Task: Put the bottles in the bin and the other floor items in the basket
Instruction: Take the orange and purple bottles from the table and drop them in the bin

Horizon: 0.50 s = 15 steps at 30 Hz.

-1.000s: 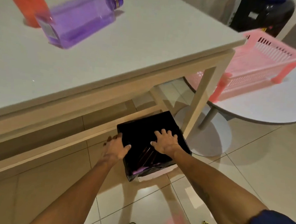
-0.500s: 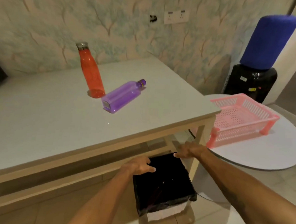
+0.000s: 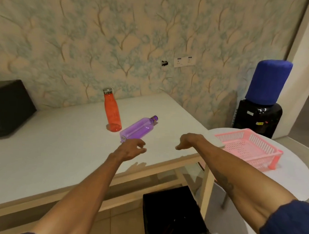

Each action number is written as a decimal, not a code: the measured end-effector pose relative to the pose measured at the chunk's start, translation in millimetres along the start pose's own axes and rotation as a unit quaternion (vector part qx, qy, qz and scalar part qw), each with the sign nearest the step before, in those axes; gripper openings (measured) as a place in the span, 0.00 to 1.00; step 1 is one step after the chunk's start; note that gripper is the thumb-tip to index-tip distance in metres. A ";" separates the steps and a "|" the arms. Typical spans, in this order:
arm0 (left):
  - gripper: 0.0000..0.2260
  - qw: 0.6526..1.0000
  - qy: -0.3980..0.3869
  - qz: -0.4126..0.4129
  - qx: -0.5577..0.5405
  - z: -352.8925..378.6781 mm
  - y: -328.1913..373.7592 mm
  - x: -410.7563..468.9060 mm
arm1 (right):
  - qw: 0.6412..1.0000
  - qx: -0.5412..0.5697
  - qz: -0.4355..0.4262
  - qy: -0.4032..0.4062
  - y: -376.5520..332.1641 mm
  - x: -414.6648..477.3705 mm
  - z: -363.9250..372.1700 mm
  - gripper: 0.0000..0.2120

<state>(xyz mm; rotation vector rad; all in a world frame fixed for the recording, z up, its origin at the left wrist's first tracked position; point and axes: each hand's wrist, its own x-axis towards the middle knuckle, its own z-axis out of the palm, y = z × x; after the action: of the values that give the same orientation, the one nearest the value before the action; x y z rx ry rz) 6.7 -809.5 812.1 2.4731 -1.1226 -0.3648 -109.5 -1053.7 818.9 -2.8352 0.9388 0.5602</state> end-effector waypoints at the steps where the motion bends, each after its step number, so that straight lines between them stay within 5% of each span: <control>1: 0.20 1.000 0.019 -0.008 0.009 -11.0 -4.2 1.5 | 1.000 0.005 -0.005 0.005 -8.0 1.2 -7.7 0.34; 15: 0.21 0.964 0.209 -0.165 -0.018 -87.7 -93.2 83.6 | 0.987 0.095 -0.005 0.128 -112.0 77.4 -53.1 0.26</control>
<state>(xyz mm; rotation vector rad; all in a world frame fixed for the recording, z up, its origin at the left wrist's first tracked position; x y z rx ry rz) 156.0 -795.7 841.3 2.5391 -0.5298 0.0510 30.9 -1017.8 837.2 -2.7789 0.9573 0.0962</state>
